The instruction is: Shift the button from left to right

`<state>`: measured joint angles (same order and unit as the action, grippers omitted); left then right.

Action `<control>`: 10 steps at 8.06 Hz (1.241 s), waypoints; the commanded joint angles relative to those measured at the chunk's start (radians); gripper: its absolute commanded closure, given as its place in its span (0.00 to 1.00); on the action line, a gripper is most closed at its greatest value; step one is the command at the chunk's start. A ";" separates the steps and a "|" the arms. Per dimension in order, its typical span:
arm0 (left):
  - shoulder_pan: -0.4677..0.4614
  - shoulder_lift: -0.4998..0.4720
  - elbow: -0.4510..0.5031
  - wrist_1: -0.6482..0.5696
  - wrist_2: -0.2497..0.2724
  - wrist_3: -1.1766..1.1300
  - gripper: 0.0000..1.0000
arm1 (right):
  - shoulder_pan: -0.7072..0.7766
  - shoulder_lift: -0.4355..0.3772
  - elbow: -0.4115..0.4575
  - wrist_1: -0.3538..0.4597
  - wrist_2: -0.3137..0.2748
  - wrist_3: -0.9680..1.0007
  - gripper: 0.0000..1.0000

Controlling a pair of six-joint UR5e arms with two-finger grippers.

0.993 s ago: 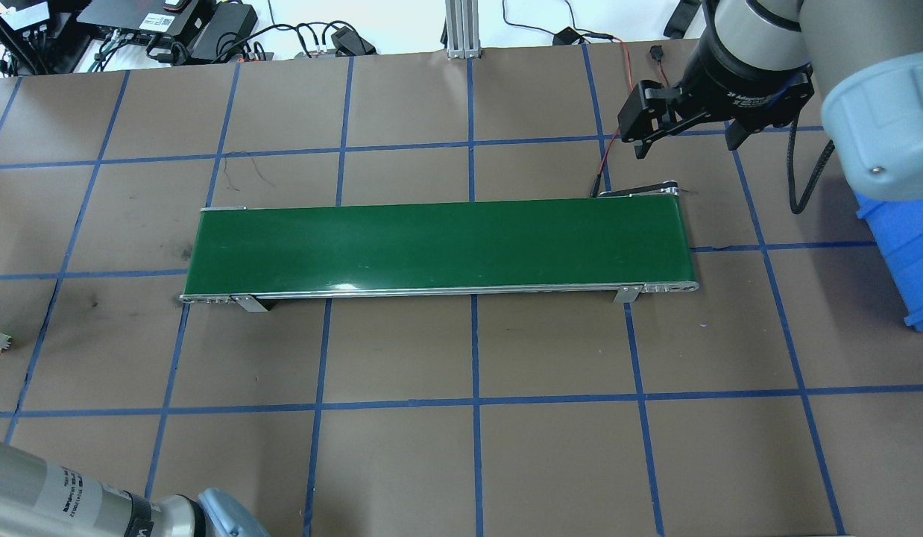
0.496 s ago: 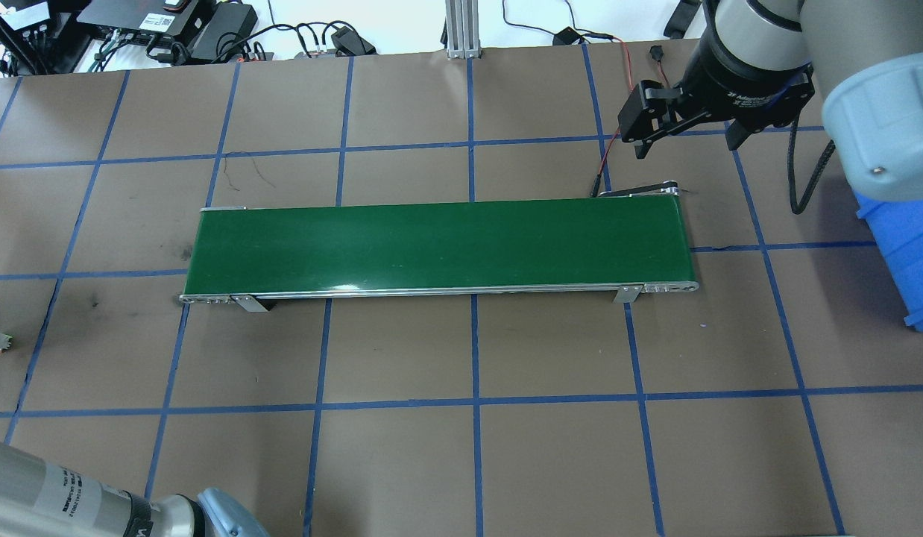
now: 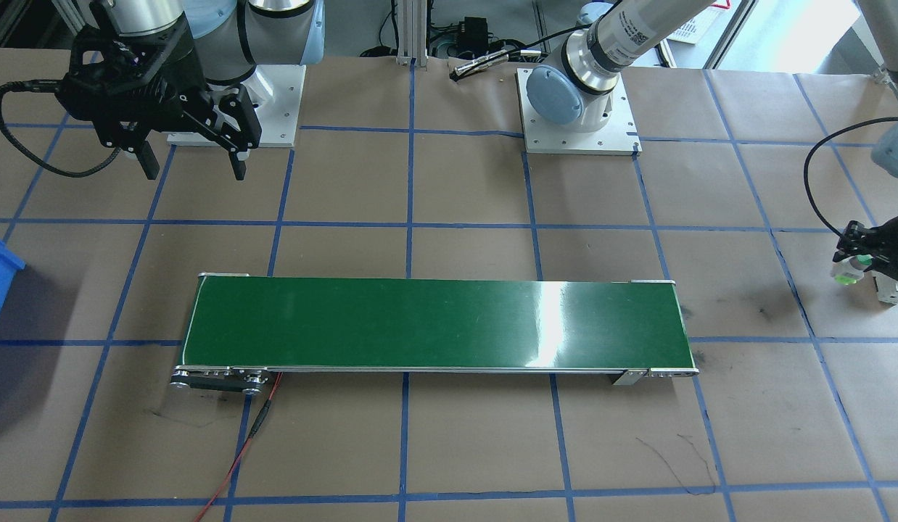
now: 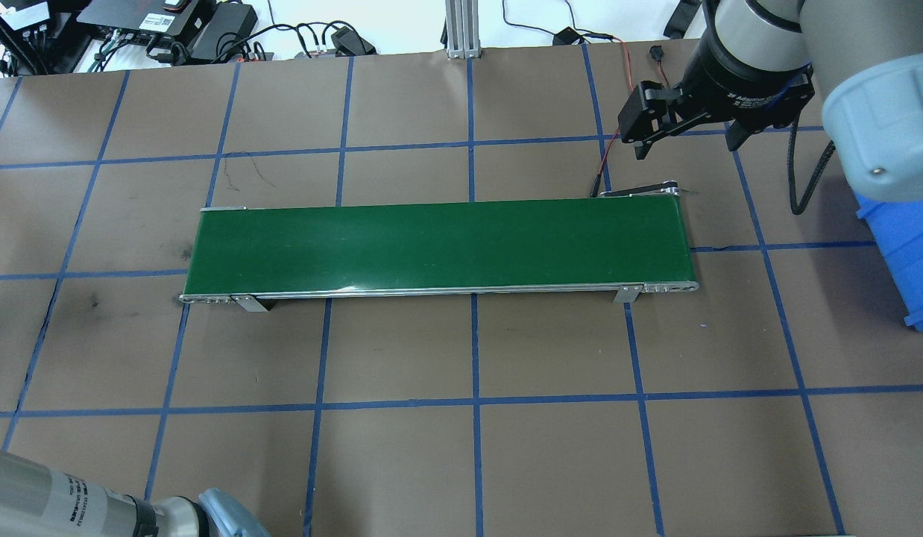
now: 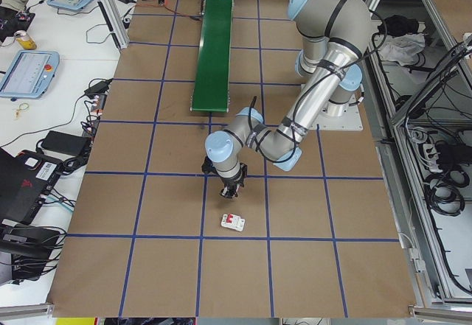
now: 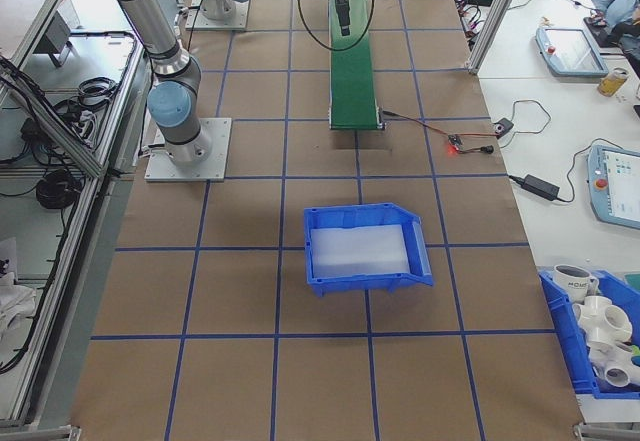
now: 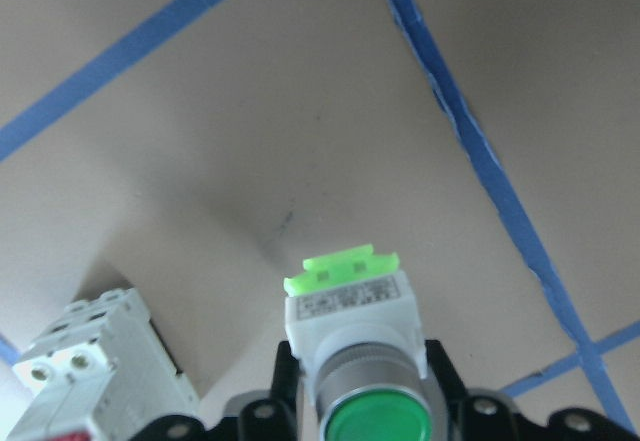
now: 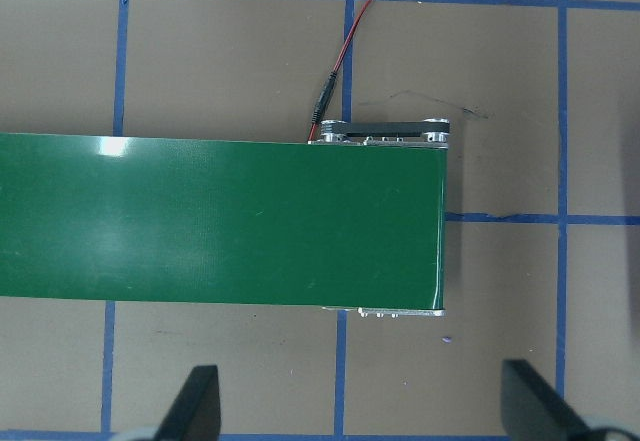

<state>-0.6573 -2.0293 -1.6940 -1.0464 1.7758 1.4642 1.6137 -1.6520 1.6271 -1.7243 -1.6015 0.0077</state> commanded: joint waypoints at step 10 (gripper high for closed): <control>-0.625 0.331 -0.061 -0.285 -0.248 -0.951 1.00 | 0.000 0.000 0.000 0.003 -0.003 0.000 0.00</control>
<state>-1.2444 -1.6659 -1.7259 -1.3450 1.5305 0.5423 1.6138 -1.6521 1.6276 -1.7215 -1.6029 0.0077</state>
